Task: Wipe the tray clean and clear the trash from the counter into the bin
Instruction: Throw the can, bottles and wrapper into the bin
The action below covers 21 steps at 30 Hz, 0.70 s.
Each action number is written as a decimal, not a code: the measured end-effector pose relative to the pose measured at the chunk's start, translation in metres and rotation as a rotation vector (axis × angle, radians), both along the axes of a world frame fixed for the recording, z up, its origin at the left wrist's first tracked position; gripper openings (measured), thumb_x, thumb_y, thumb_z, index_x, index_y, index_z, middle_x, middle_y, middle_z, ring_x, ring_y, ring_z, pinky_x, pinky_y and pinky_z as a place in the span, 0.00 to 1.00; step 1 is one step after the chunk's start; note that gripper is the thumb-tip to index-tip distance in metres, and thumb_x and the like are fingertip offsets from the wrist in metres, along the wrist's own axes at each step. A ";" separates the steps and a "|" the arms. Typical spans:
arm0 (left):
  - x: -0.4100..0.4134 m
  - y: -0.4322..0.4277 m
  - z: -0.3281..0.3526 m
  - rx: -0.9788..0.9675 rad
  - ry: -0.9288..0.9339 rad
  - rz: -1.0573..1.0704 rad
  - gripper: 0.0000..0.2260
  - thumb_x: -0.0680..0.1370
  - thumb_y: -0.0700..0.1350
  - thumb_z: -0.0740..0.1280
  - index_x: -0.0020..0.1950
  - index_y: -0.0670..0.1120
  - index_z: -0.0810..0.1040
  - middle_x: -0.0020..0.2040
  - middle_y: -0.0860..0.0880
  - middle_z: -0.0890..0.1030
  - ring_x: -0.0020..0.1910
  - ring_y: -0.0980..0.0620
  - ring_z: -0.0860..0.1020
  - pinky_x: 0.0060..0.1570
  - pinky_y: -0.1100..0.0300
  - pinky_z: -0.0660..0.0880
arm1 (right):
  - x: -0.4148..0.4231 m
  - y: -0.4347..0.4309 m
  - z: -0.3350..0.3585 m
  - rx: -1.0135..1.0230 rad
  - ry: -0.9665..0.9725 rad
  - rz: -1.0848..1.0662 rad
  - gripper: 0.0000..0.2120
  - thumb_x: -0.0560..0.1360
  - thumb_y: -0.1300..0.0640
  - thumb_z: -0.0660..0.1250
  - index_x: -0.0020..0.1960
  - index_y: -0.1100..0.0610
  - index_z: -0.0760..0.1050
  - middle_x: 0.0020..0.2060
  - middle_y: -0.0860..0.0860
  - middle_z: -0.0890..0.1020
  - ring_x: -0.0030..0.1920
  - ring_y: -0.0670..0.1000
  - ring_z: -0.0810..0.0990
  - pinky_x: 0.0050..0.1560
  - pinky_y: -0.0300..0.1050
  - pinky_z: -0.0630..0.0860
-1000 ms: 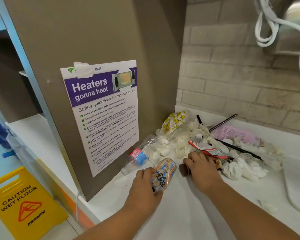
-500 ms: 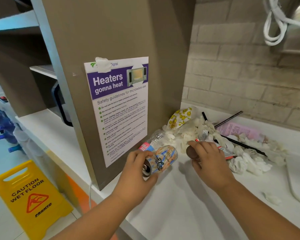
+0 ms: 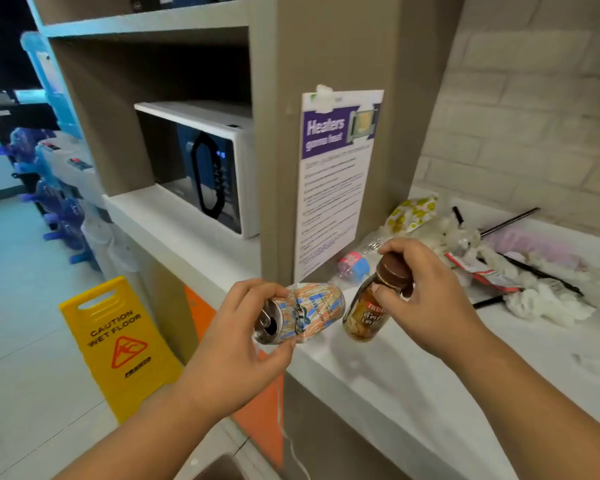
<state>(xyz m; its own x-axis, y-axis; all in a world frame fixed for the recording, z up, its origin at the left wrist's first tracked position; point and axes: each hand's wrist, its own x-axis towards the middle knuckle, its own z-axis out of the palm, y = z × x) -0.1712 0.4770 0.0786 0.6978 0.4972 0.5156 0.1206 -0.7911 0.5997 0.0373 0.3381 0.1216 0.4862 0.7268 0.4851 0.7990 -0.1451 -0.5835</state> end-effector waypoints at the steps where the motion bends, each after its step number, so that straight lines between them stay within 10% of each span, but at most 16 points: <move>1: -0.014 0.003 -0.003 -0.006 0.004 0.010 0.24 0.67 0.45 0.72 0.61 0.56 0.71 0.58 0.60 0.69 0.59 0.61 0.71 0.53 0.76 0.67 | -0.014 0.005 -0.003 -0.032 0.010 0.015 0.20 0.68 0.60 0.70 0.53 0.41 0.68 0.48 0.37 0.74 0.50 0.35 0.71 0.45 0.27 0.67; 21: -0.177 0.067 -0.217 -0.465 0.581 0.422 0.23 0.68 0.51 0.72 0.61 0.56 0.70 0.58 0.56 0.69 0.50 0.55 0.75 0.48 0.63 0.73 | -0.167 0.094 -0.245 -0.900 0.201 0.373 0.14 0.74 0.57 0.64 0.58 0.48 0.71 0.55 0.48 0.70 0.54 0.52 0.74 0.56 0.50 0.73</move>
